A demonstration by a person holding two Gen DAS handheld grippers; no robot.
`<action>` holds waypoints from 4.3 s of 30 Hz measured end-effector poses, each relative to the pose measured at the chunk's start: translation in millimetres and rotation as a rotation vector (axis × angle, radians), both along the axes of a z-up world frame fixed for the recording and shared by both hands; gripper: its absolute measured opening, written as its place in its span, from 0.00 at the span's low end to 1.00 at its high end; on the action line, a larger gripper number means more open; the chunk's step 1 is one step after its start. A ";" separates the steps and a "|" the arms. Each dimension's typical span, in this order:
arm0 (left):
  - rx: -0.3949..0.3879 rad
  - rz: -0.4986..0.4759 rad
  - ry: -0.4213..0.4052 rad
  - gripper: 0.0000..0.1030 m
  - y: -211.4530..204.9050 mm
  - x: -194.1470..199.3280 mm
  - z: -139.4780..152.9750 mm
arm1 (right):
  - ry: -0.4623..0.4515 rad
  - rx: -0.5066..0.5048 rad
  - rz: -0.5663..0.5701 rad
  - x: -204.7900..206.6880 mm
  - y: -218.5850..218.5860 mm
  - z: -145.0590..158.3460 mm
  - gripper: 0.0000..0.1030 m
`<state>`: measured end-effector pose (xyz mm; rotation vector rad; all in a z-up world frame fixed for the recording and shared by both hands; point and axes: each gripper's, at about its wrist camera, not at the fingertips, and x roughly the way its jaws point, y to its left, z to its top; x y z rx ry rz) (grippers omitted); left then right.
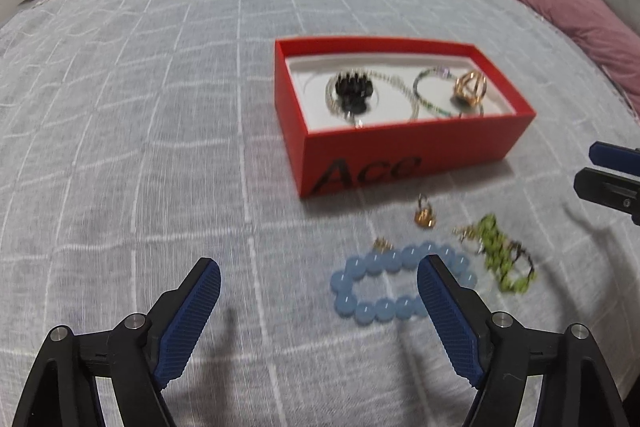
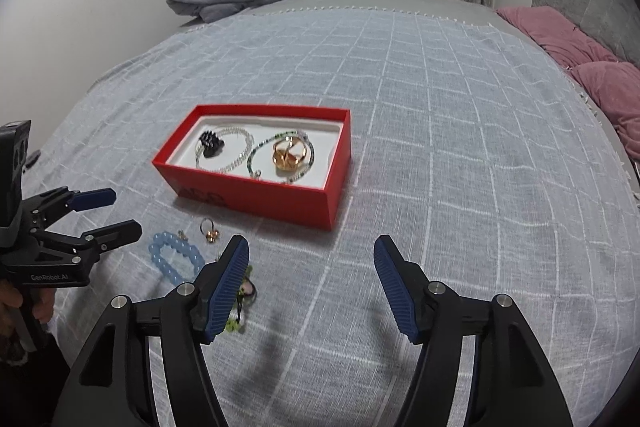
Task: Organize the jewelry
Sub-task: 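Withdraw both tools from the box toward the blue bracelet and green charm, then grasp the light-blue beaded bracelet with the left tool while the right grasps the green charm, then carry the blue bracelet and green charm into the red box and open both tools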
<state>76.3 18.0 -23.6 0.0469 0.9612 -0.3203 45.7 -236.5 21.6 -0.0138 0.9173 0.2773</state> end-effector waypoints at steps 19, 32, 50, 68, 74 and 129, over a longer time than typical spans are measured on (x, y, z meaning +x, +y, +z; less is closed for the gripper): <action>-0.028 0.018 0.079 0.68 -5.1 3.1 -22.7 | 0.103 -0.053 -0.011 -5.7 9.0 -29.4 0.68; 0.114 -0.007 0.038 0.14 -32.5 7.6 -27.8 | 0.113 -0.061 -0.004 -3.0 13.5 -32.9 0.68; 0.076 0.047 0.020 0.09 -12.6 -2.0 -16.2 | 0.179 -0.039 0.076 -4.6 36.7 -43.3 0.68; 0.057 0.038 -0.004 0.09 -12.2 -6.9 -9.7 | 0.190 -0.073 0.127 -7.1 50.9 -50.3 0.08; 0.047 0.032 -0.018 0.09 -9.0 -10.3 -4.7 | 0.155 -0.064 0.128 -11.4 46.9 -38.8 0.05; -0.270 -0.018 -0.117 0.09 -43.0 67.7 44.9 | -0.129 0.165 0.071 57.9 39.1 49.1 0.05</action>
